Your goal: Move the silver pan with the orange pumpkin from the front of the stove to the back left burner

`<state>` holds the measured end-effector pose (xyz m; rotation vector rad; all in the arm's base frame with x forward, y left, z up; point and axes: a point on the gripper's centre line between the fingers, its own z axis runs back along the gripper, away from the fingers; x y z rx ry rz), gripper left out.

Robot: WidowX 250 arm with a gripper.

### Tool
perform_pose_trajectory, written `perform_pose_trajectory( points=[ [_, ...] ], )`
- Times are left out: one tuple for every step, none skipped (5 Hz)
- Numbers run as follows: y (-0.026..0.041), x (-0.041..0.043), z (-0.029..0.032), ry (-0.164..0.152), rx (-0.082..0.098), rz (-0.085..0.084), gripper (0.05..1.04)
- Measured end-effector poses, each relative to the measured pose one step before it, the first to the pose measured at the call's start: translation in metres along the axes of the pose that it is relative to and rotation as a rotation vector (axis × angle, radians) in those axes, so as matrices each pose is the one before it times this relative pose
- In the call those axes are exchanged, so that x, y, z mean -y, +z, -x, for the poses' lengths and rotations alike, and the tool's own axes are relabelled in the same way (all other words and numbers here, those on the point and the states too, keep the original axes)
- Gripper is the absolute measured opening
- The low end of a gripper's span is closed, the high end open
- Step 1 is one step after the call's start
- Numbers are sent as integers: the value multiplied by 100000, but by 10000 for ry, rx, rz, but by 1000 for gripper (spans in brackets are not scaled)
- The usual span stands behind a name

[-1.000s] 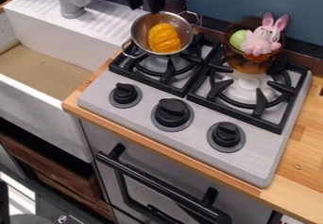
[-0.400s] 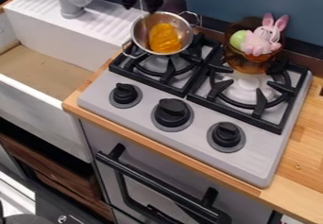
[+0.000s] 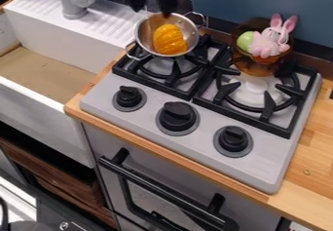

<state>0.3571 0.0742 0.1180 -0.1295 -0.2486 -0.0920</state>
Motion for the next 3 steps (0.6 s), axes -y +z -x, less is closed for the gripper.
perform_pose_trajectory(
  points=[
    [1289,1327,-2016,145,367,4,992],
    [1210,906,-1492,185,18,223,992],
    [1197,940,-395,-23,-156,383,992]
  ],
)
